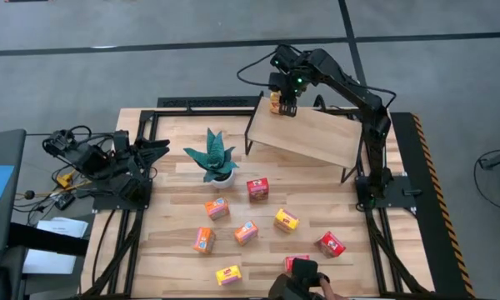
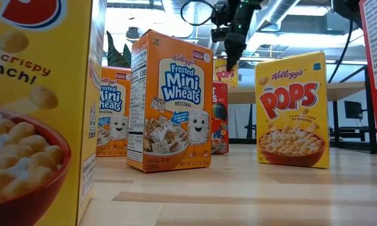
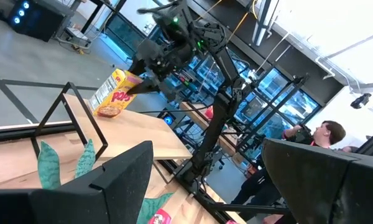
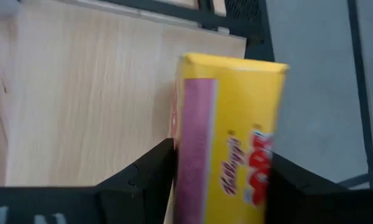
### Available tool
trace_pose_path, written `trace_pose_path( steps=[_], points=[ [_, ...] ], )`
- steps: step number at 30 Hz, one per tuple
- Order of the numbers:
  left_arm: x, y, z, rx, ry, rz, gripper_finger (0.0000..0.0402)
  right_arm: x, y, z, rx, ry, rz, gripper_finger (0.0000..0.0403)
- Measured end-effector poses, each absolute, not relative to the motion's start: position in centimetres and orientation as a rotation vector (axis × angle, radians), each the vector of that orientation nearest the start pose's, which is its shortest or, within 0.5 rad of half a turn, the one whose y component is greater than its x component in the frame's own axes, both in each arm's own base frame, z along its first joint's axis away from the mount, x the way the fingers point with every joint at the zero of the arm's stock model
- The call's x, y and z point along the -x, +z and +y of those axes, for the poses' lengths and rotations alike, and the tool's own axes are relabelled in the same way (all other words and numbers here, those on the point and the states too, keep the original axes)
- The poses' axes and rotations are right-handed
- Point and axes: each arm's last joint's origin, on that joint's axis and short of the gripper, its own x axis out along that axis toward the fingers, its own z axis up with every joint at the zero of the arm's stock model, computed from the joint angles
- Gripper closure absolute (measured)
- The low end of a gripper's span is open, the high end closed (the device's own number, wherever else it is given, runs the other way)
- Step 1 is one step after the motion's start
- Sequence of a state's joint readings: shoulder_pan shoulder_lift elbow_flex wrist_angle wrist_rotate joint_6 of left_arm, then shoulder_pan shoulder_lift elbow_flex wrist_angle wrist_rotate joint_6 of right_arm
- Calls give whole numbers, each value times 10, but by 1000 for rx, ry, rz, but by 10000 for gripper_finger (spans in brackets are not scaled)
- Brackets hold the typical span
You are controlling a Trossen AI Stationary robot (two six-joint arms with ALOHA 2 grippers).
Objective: Stack cereal on shelf
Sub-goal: Put the top yellow cereal box on the shelf, then put the top yellow cereal box on the shelf aligned with the other yellow cereal box
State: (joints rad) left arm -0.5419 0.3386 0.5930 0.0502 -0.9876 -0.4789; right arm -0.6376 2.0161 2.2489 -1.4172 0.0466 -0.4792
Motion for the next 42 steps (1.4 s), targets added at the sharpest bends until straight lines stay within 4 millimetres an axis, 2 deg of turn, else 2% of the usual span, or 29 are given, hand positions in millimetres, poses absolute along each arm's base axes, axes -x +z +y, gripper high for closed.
trace_pose_path(
  steps=[11, 20, 24, 28, 31, 35, 39, 42],
  points=[
    [-75, 335, -16, 672, 409, -318, 109, -319, 367, -237, 68, -317, 1235, 150],
    [-75, 335, -16, 671, 410, -317, 109, -319, 368, -237, 66, -327, 1225, 69],
    [-75, 335, -16, 671, 410, -317, 109, -318, 380, -236, 75, -350, 1186, 35],
    [-75, 335, -16, 672, 410, -317, 109, -314, 398, -233, 81, -385, 1130, 20],
    [-75, 335, -16, 672, 410, -317, 109, -299, 414, -223, 85, -407, 1109, 19],
    [-75, 335, -16, 672, 410, -318, 109, -277, 437, -199, 30, -438, 1101, 22],
    [-75, 335, -16, 672, 409, -317, 109, -255, 461, -161, -84, -382, 1032, 20],
    [-75, 335, -17, 670, 402, -316, 109, -247, 476, -125, -160, -292, 945, 19]
  ],
)
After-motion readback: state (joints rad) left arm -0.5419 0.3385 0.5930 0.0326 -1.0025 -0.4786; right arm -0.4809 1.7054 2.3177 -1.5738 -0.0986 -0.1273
